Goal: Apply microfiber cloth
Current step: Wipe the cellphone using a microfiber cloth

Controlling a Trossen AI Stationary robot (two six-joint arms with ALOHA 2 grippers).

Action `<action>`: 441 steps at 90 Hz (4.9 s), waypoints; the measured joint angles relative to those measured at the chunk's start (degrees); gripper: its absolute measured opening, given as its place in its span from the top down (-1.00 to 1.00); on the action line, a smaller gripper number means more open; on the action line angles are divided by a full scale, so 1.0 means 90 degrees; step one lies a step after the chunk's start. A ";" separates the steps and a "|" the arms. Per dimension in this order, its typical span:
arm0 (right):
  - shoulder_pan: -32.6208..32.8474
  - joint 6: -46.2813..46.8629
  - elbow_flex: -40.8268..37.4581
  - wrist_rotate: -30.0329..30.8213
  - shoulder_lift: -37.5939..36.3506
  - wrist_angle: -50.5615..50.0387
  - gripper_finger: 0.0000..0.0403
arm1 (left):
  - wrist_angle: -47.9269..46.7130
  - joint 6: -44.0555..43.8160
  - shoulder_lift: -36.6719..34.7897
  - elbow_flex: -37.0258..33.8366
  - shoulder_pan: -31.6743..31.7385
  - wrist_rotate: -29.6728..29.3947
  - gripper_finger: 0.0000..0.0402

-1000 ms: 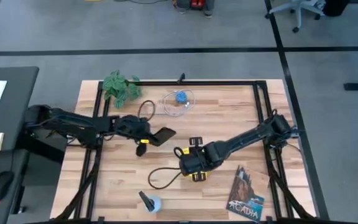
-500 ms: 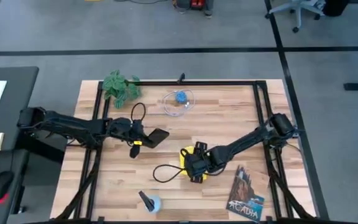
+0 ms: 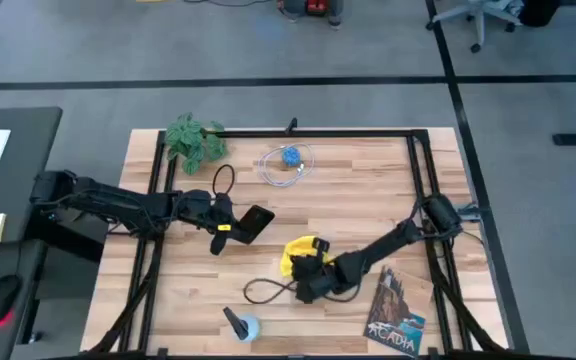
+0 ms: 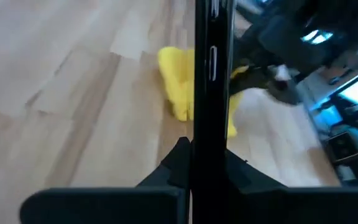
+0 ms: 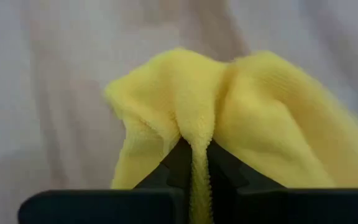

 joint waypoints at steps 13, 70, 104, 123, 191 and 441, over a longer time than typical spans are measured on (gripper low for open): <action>0.0261 -0.0728 0.0455 0.2018 -0.0619 0.0371 0.98 | 0.0692 -0.0167 0.0332 0.0010 -0.0144 0.0019 0.95; -0.0805 -0.5425 0.1737 0.1744 -0.0608 0.1104 1.00 | 0.1547 -0.0265 0.1250 0.0934 -0.0131 -0.0126 0.95; -0.0645 -0.5427 0.1736 0.3731 -0.0589 0.0057 1.00 | 0.1545 -0.0246 0.1237 0.0997 -0.0110 -0.0267 0.95; -0.0636 -0.5155 0.1835 0.2544 -0.0593 0.0030 1.00 | 0.1533 -0.0233 0.1244 0.0982 -0.0128 0.0011 0.95; -0.0441 -0.4942 0.1824 0.2713 -0.0654 -0.0287 1.00 | 0.1604 -0.0150 0.1239 0.0980 -0.0148 0.0011 0.95; -0.0518 -0.5562 0.2098 0.3684 -0.0992 0.0398 1.00 | 0.2650 -0.0015 0.1296 0.0977 -0.0909 -0.1593 0.95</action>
